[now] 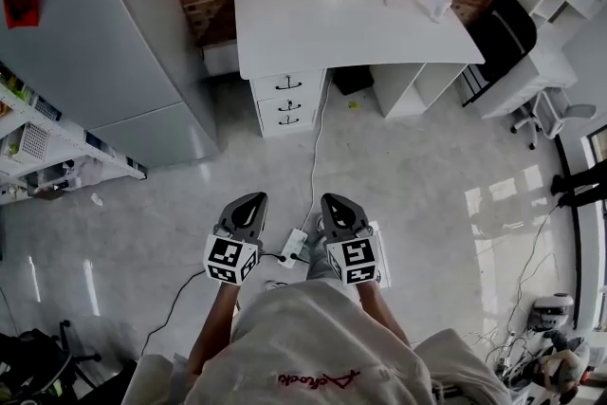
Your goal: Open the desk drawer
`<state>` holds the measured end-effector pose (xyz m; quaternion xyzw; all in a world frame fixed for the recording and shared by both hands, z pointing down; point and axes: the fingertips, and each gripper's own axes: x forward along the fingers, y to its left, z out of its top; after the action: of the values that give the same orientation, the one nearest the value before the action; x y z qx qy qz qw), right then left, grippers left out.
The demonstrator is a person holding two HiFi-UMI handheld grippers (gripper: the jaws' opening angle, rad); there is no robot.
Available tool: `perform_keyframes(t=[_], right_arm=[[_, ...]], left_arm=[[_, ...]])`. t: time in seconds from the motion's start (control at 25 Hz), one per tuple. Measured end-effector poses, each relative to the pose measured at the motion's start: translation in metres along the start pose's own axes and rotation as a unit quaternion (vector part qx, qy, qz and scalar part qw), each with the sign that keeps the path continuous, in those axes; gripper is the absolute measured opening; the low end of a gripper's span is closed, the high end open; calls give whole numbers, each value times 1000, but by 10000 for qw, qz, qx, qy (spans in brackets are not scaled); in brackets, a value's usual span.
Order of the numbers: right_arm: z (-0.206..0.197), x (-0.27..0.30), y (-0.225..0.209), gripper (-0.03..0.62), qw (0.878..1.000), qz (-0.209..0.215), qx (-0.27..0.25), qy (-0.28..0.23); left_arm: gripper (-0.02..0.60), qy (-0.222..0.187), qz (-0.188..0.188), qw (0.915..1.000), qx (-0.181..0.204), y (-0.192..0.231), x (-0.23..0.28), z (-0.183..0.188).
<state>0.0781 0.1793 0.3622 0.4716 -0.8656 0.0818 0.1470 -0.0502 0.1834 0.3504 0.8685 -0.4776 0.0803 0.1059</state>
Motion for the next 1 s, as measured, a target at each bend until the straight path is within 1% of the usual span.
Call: perform_keyframes(t=[0.16, 0.36, 0.6, 0.72, 0.84, 1.0], right_arm=[[15, 23, -47, 17, 10000, 84, -11, -10], [28, 48, -95, 17, 9995, 323, -11, 2], [40, 81, -145, 17, 9975, 706, -17, -9], [43, 99, -160, 17, 9959, 905, -96, 8], [42, 115, -169, 17, 9945, 1038, -146, 66], [37, 127, -170, 17, 9934, 1127, -90, 194]], left_arm=[[12, 35, 111, 9999, -3, 2, 46, 18], [12, 61, 302, 9995, -27, 0, 97, 38], [12, -12, 678, 9977, -35, 1, 150, 62], [12, -14, 909, 9958, -85, 8, 161, 65], [12, 66, 1108, 9936, -208, 17, 165, 57], [12, 211, 1242, 9914, -360, 28, 165, 47]])
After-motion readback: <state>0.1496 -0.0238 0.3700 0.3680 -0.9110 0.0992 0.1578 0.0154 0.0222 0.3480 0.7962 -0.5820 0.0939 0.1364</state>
